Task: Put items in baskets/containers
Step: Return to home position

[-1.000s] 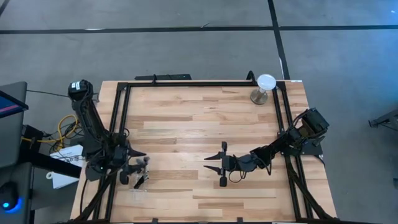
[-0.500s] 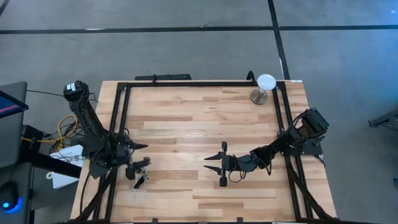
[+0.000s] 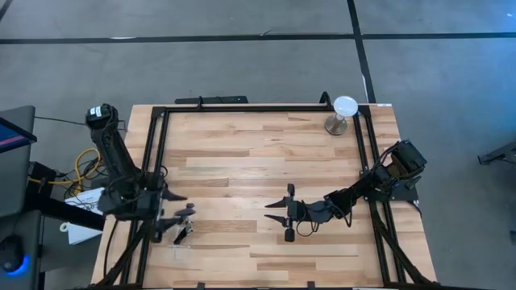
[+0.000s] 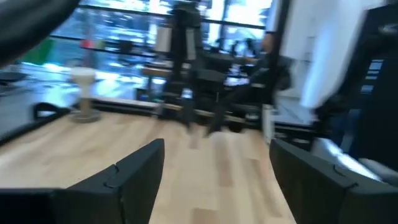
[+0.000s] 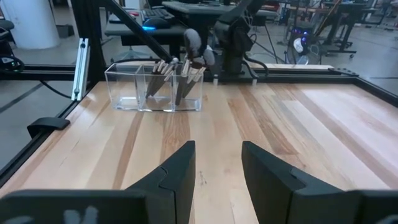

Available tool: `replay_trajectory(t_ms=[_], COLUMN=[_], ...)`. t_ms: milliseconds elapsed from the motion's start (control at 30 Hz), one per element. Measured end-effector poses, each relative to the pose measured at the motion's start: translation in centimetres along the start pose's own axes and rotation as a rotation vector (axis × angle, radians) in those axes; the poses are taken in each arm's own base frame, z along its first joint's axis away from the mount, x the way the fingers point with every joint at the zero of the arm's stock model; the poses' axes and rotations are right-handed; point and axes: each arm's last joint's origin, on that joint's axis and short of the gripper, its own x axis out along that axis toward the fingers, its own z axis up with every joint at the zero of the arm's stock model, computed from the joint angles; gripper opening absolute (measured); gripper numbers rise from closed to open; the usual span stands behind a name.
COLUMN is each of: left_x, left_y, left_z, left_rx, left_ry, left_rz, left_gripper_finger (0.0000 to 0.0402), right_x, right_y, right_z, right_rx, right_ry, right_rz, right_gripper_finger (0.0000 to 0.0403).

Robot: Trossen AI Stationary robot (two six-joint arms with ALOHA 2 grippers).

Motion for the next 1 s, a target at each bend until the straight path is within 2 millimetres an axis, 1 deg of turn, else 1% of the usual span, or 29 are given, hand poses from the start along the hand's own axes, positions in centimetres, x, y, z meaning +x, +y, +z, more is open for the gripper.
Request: replay_trajectory(t_ms=[100, 233, 367, 467, 600, 733, 800, 900, 1000], left_x=[-1.1, -2.4, -3.3, -3.4, -2.6, -1.0, -0.1, 1.2, 2.5], left_y=[-0.7, -1.7, -2.2, -2.4, -2.4, -1.9, -1.5, -1.2, -0.8], left_z=[-0.3, -1.2, -2.5, -3.3, -4.1, -4.0, -3.5, -2.1, -0.7], left_rx=[0.002, 0.045, 0.100, 0.155, 0.204, 0.249, 0.245, 0.175, 0.090], left_ry=[0.014, 0.037, 0.052, 0.050, 0.050, 0.052, 0.051, 0.040, 0.018], left_rz=[-0.081, -0.161, -0.074, -0.001, 0.060, 0.155, 0.205, 0.254, 0.252], left_gripper_finger=[0.0279, 0.0259, 0.0235, 0.0215, 0.0193, 0.0176, 0.0169, 0.0163, 0.0157], right_x=[0.0, 0.0, 0.0, 0.0, 0.0, 0.0, 0.0, 0.0, 0.0], right_y=[0.0, 0.0, 0.0, 0.0, 0.0, 0.0, 0.0, 0.0, 0.0], right_z=[-0.1, -0.1, -0.1, -0.1, -0.1, -0.1, -0.1, -0.1, -0.1], right_rx=[0.012, 0.015, 0.030, 0.032, 0.037, 0.037, 0.037, 0.037, 0.037], right_ry=[0.009, 0.012, 0.012, 0.012, 0.012, 0.012, 0.012, 0.012, 0.012], right_rz=[-0.001, -0.001, -0.001, -0.001, -0.001, -0.001, -0.002, -0.002, -0.002], right_gripper_finger=[0.0120, 0.0121, 0.0120, 0.0120, 0.0121, 0.0120, 0.0121, 0.0121, 0.0121])
